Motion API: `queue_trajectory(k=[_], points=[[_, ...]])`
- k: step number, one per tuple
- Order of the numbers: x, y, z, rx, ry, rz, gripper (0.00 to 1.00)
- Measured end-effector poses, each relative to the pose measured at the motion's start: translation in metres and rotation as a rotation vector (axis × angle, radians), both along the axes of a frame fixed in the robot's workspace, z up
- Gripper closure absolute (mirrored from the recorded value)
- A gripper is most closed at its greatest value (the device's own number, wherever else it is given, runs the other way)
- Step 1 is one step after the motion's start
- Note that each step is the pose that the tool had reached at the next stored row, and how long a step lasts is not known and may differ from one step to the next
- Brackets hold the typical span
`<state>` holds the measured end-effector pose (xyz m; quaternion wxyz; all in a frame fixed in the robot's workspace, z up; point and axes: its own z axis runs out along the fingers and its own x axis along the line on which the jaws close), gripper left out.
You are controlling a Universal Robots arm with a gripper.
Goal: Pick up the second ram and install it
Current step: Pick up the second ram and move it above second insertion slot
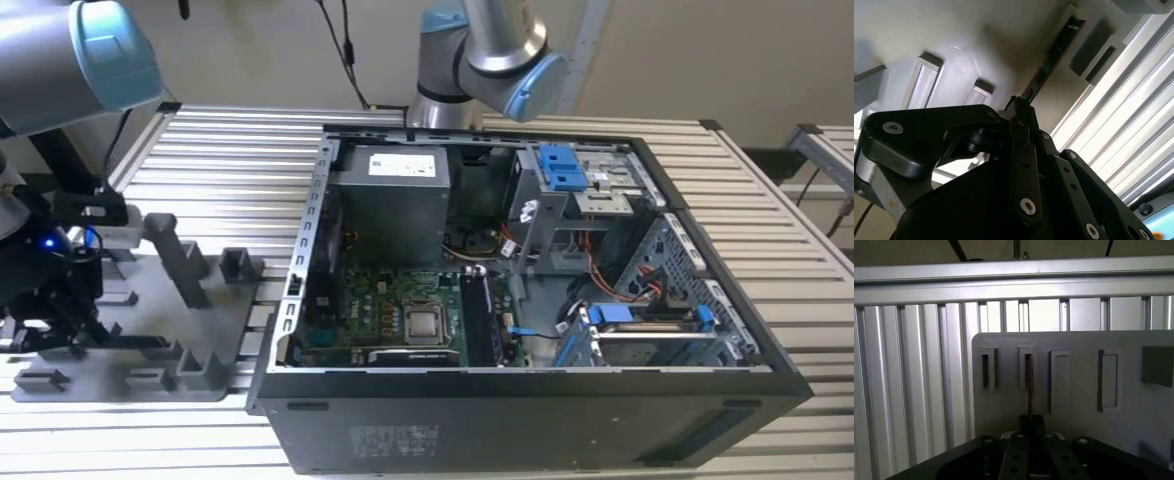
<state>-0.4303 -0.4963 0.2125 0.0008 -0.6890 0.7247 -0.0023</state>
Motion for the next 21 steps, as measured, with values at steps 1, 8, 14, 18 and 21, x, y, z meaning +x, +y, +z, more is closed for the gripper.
queue_trajectory(k=[1, 8, 14, 18, 21], points=[[0.0, 0.0, 0.0012, 0.0, 0.0, 0.0, 0.86], [0.0, 0.0, 0.0077, 0.0, 0.0, 0.0, 0.86], [0.0, 0.0, 0.0155, 0.0, 0.0001, 0.0, 0.86], [0.0, 0.0, 0.0211, 0.0002, 0.0, 0.0, 0.86], [0.0, 0.0, 0.0247, 0.0002, 0.0, 0.0, 0.86]])
